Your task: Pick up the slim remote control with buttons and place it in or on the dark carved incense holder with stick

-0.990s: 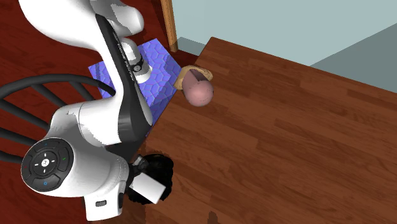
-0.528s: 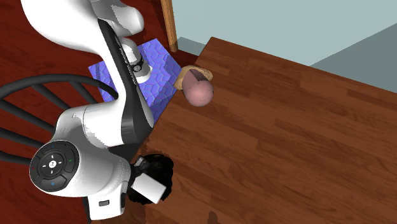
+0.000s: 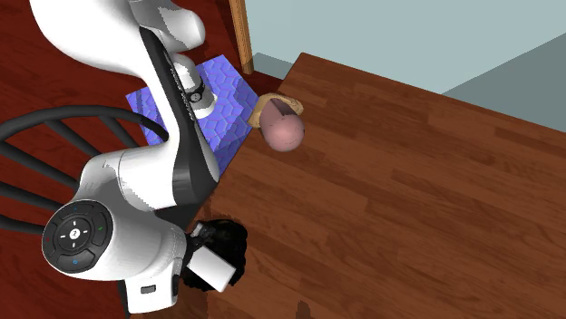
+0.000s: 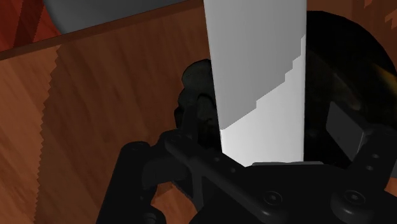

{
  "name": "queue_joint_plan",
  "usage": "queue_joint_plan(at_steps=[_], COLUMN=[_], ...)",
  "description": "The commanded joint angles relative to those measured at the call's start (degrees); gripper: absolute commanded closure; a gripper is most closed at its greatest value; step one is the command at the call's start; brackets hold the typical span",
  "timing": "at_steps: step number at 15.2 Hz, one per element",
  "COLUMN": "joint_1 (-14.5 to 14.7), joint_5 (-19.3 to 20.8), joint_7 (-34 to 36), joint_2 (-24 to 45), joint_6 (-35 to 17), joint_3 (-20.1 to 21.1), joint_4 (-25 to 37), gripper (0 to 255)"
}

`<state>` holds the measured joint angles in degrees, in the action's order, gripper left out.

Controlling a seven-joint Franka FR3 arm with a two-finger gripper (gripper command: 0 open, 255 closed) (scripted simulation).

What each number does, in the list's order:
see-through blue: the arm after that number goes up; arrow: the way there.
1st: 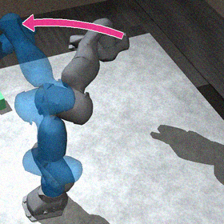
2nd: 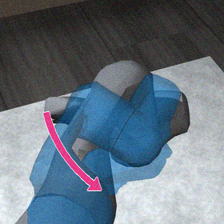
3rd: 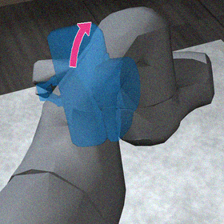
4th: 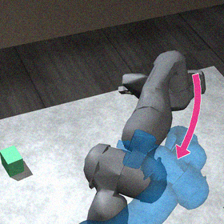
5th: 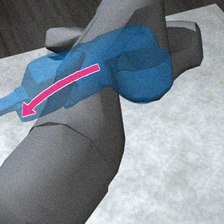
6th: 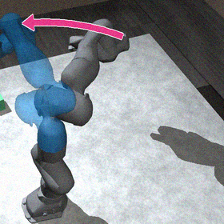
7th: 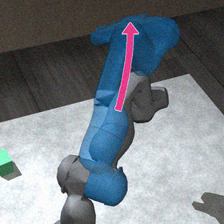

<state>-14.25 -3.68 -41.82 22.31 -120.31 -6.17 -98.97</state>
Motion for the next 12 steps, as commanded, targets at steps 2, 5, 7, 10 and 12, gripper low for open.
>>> queue_joint_plan(at_steps=[2, 5, 7, 10, 12], joint_1=[0.0, 0.0, 0.0, 0.0, 0.0], joint_5=[0.2, 0.4, 0.4, 0.4, 0.4], joint_7=[0.2, 0.3, 0.3, 0.3, 0.3], joint_2=[-1.4, -2.4, -2.4, -2.4, -2.4], joint_6=[3.3, 6.4, 6.4, 6.4, 6.4], joint_3=[-0.1, -0.2, -0.2, -0.2, -0.2], joint_4=[1.9, 3.9, 3.9, 3.9, 3.9], gripper=[0, 0, 0, 0, 0])
